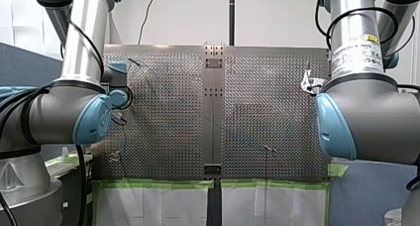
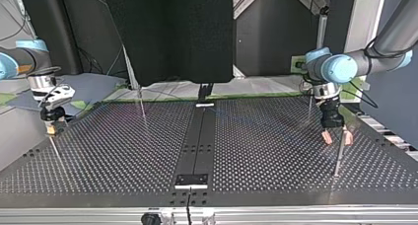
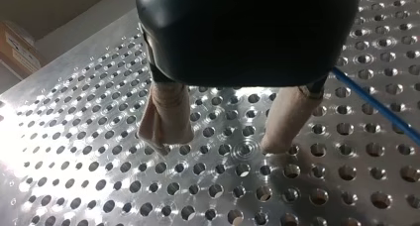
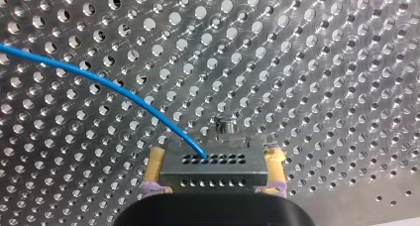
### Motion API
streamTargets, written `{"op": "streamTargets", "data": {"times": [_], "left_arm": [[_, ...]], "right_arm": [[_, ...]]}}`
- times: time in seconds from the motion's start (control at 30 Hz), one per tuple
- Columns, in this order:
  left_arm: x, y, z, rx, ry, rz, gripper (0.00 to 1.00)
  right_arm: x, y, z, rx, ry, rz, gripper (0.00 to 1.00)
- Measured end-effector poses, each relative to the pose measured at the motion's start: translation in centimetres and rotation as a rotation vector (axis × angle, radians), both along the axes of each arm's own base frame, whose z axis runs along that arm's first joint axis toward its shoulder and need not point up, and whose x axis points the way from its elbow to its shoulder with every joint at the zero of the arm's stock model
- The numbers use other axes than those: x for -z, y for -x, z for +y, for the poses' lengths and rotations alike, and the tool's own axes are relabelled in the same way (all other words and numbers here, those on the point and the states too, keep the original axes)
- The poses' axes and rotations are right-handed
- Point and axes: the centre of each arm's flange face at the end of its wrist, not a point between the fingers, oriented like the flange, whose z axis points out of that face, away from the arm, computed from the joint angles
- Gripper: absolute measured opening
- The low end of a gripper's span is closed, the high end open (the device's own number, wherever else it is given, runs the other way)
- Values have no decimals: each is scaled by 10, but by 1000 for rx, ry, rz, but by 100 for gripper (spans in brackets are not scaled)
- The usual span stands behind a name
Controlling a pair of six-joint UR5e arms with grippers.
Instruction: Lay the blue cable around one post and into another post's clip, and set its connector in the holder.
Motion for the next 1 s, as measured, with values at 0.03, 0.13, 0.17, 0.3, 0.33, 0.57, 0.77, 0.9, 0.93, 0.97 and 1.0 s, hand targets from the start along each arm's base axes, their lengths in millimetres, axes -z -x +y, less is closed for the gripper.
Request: {"op": "streamTargets", "data": {"times": [0.03,0.13,0.17,0.3,0.33,0.57,0.77,0.9,0.93,0.97,1.0], "left_arm": [[0,0,0,0,0,0,98],[0,0,0,1,-1,0,98],[0,0,-1,1,-1,0,98],[0,1,-2,3,-1,6,98],[1,1,-3,3,-2,10,98],[-3,7,-11,7,-39,54,98],[-20,16,-20,16,-75,74,98],[-28,23,-27,31,-74,96,98],[-28,24,-28,34,-72,103,98],[-27,25,-30,36,-70,111,98],[-27,26,-31,38,-67,120,98]], "right_arm": [[0,0,0,0,0,0,58],[0,0,0,0,0,0,100],[0,0,0,0,0,0,100],[0,0,0,0,0,0,100],[0,0,0,0,0,0,100],[0,0,0,0,0,0,100],[0,0,0,0,0,0,100],[0,0,0,0,0,0,100],[0,0,0,0,0,0,100],[0,0,0,0,0,0,100],[0,0,0,0,0,0,100]]}}
